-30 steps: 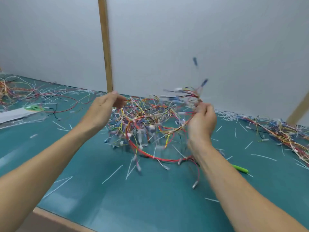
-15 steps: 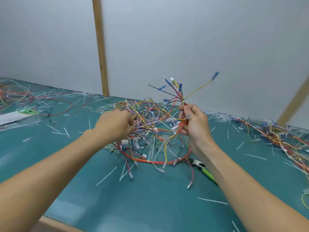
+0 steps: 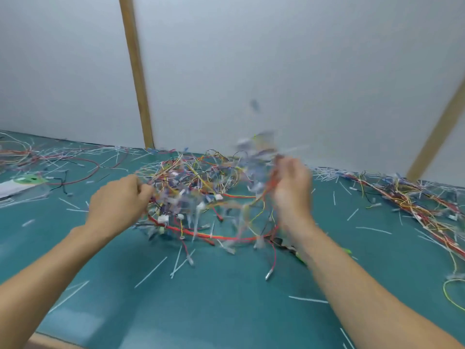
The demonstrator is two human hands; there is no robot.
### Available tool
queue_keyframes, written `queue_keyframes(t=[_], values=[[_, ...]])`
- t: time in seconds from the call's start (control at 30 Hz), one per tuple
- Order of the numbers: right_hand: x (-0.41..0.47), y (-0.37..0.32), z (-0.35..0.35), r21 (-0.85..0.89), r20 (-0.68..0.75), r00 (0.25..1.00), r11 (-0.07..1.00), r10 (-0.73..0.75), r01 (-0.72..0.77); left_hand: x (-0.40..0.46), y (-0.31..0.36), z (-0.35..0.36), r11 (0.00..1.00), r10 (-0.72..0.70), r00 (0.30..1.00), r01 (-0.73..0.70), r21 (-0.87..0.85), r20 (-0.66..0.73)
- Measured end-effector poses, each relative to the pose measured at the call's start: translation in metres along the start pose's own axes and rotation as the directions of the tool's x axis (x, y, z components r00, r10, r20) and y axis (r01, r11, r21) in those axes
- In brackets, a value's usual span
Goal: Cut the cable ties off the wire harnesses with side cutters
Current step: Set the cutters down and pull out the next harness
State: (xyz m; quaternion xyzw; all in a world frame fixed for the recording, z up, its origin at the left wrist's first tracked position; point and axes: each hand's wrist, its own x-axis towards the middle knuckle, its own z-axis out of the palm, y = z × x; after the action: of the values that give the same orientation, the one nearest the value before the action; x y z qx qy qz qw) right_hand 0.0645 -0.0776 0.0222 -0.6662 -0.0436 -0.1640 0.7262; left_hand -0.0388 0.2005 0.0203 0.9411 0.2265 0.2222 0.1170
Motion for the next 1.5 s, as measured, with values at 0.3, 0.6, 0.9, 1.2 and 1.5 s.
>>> queue_keyframes(t=[0.3,0.6,0.9,1.2,1.5], values=[[0.047,-0.006,-0.025,0.286,-0.362,0.881,0.936,0.304,-0.206,-0.01,-0.009,-0.003,0.993,0.035,0.99,-0.05,-0.108,-0.135],[0.036,-0.019,-0.05,0.09,-0.41,0.905,0.983,-0.112,0.162,0.006,-0.042,-0.001,0.973,-0.221,0.841,0.227,0.049,0.493],[0.026,-0.004,-0.05,0.128,-0.036,0.994,0.987,0.1,-0.095,-0.009,0.04,-0.041,0.89,0.374,0.91,-0.298,0.346,-0.177],[0.028,-0.03,-0.093,0.456,0.413,0.891,0.805,0.186,-0.38,-0.009,0.152,0.061,0.801,0.566,0.71,-0.594,-0.077,0.419],[0.038,-0.001,-0.115,0.389,0.2,0.875,0.784,0.441,-0.484,0.01,0.17,0.052,0.839,0.417,0.909,-0.389,-0.382,-0.01]])
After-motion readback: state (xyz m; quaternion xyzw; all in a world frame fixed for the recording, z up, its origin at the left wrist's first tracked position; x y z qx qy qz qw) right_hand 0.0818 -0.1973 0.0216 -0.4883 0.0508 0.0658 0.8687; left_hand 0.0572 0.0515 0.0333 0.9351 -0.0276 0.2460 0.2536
